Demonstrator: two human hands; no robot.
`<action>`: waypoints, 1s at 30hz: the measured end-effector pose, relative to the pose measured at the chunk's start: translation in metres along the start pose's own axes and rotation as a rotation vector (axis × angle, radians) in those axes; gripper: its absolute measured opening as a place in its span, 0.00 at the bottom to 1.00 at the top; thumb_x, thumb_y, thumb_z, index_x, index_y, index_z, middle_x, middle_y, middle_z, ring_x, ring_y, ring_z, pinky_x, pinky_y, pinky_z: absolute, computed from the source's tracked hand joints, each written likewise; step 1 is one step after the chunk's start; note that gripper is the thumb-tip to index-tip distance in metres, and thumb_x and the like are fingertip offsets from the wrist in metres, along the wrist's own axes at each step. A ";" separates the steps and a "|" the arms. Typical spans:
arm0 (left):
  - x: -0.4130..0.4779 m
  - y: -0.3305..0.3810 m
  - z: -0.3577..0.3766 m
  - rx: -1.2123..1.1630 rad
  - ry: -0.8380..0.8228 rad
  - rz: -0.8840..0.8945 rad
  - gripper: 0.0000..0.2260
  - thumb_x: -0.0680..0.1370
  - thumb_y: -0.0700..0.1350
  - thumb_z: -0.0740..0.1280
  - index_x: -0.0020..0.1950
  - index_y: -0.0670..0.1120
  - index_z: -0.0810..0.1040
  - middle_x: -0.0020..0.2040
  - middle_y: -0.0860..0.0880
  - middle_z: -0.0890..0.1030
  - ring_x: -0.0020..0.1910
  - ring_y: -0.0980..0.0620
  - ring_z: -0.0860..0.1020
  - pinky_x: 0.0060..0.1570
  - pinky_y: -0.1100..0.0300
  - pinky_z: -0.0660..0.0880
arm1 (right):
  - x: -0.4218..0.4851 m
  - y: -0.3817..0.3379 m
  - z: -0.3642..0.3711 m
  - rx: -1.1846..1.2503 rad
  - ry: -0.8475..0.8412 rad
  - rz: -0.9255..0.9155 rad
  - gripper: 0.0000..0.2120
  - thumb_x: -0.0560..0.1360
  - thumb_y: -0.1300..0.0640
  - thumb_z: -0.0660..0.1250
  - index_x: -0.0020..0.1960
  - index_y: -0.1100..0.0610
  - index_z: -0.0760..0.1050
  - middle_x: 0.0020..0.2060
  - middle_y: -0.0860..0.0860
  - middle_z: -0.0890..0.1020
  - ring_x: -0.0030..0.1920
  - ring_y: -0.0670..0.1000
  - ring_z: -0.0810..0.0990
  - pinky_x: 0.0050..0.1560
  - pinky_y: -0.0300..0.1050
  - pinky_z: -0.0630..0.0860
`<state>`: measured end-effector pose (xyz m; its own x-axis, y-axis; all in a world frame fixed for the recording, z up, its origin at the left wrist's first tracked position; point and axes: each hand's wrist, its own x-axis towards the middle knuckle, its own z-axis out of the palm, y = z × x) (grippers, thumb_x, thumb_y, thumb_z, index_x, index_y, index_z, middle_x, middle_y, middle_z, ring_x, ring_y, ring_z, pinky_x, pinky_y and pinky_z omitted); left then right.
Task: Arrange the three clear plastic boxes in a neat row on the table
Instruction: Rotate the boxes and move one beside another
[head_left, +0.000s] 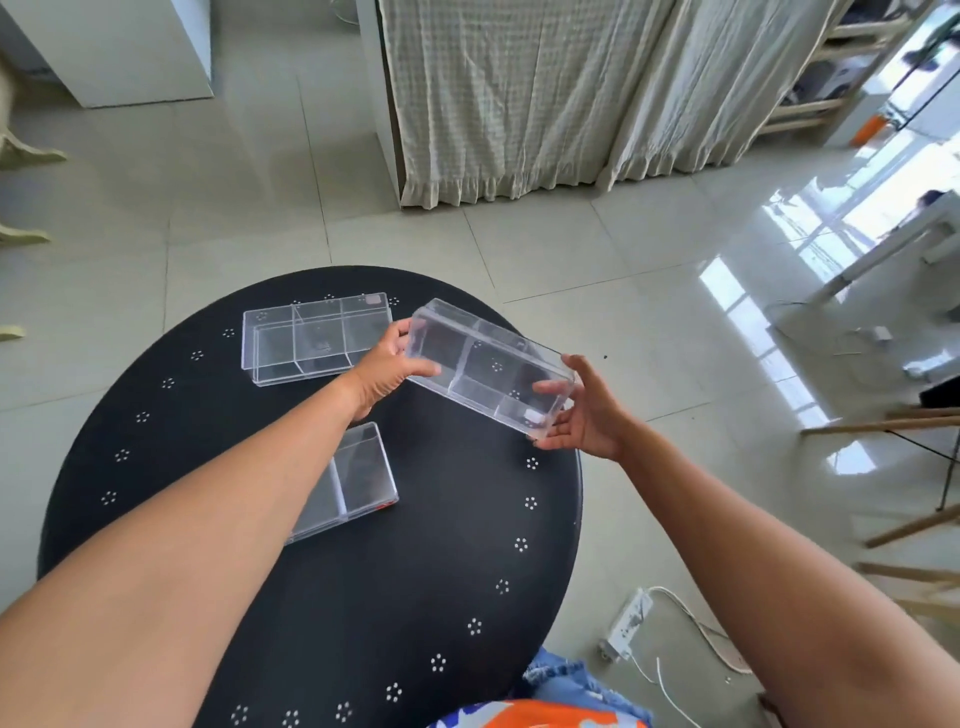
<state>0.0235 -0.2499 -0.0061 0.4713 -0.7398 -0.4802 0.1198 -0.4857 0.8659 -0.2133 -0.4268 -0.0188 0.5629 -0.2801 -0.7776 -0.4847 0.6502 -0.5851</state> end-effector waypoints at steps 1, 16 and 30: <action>0.001 -0.002 0.000 -0.017 0.019 -0.010 0.31 0.74 0.38 0.72 0.73 0.51 0.65 0.71 0.47 0.68 0.71 0.49 0.68 0.66 0.53 0.63 | 0.000 -0.006 -0.001 -0.003 -0.024 0.033 0.30 0.72 0.32 0.62 0.56 0.57 0.79 0.49 0.66 0.76 0.40 0.66 0.84 0.47 0.58 0.83; -0.008 -0.028 0.007 -0.167 0.220 -0.294 0.20 0.79 0.49 0.67 0.67 0.42 0.71 0.51 0.43 0.77 0.50 0.43 0.77 0.58 0.46 0.76 | 0.032 -0.048 0.032 -0.368 0.188 0.015 0.21 0.81 0.47 0.63 0.67 0.61 0.69 0.57 0.62 0.73 0.37 0.57 0.79 0.38 0.51 0.81; -0.006 -0.020 0.007 0.233 0.154 -0.353 0.08 0.76 0.44 0.68 0.45 0.46 0.70 0.47 0.42 0.76 0.44 0.45 0.77 0.38 0.57 0.69 | 0.055 -0.038 0.043 -0.537 0.432 -0.029 0.07 0.79 0.57 0.61 0.52 0.61 0.72 0.35 0.55 0.72 0.30 0.52 0.70 0.28 0.44 0.72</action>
<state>0.0121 -0.2394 -0.0216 0.5636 -0.4404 -0.6988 0.1054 -0.8008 0.5896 -0.1352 -0.4362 -0.0296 0.3174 -0.6210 -0.7167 -0.8006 0.2297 -0.5535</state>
